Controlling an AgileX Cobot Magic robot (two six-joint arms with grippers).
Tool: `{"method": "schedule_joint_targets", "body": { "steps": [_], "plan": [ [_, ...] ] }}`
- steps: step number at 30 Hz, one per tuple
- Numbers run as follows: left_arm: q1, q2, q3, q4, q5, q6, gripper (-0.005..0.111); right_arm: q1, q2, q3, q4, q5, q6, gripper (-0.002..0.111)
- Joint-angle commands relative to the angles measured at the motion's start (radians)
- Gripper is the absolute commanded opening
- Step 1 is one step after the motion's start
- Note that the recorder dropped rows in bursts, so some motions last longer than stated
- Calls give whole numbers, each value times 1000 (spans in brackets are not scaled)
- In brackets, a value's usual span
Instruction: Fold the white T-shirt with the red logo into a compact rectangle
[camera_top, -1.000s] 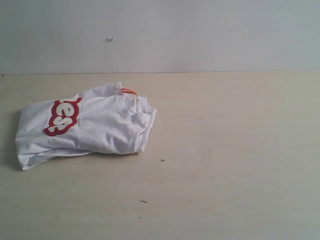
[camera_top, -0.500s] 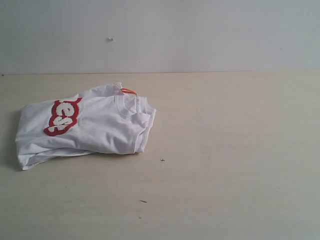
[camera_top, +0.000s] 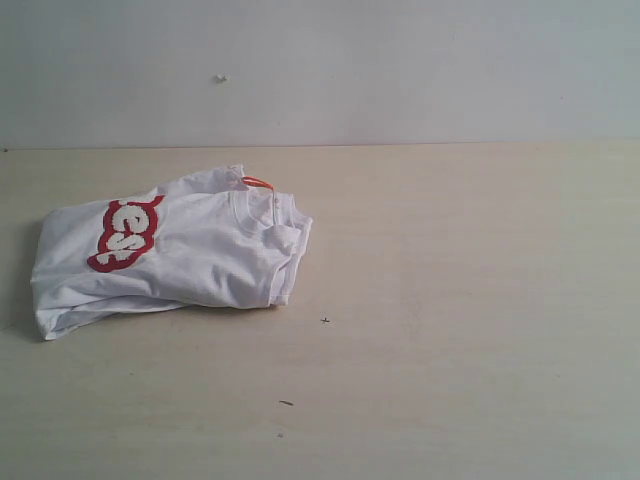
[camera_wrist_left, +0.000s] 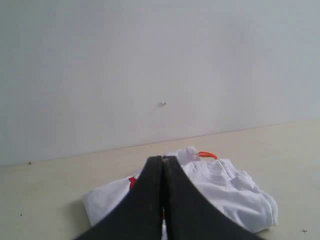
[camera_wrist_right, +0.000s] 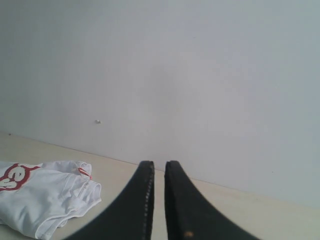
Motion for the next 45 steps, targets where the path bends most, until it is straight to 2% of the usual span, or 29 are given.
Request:
{"method": "schedule_joint_targets", "body": {
  "steps": [1, 11, 15, 20, 22, 27, 35, 40, 45],
  "plan": [
    [7, -16, 2, 3, -9, -24, 0, -4, -5, 10, -3, -6, 0, 10],
    [7, -16, 12, -43, -9, -43, 0, -4, -5, 10, -3, -6, 0, 10],
    [7, -16, 44, 206, -47, -358, 0, -4, -5, 10, -3, -6, 0, 10],
    [7, -16, 98, 736, -60, -887, 0, -4, -5, 10, -3, -6, 0, 10],
    [7, -16, 127, 838, -68, -996, 0, -4, -5, 10, -3, -6, 0, 10],
    [7, -16, 223, 860, -163, -1013, 0, -4, -5, 10, -3, -6, 0, 10],
    [7, -16, 257, 882, -202, -1015, 0, -4, -5, 10, -3, -6, 0, 10],
    [7, -16, 257, 898, -188, -1016, 0, -4, -5, 10, -3, -6, 0, 10],
    [7, -16, 257, 902, -71, -1016, 0, -4, -5, 10, -3, -6, 0, 10]
  ]
}}
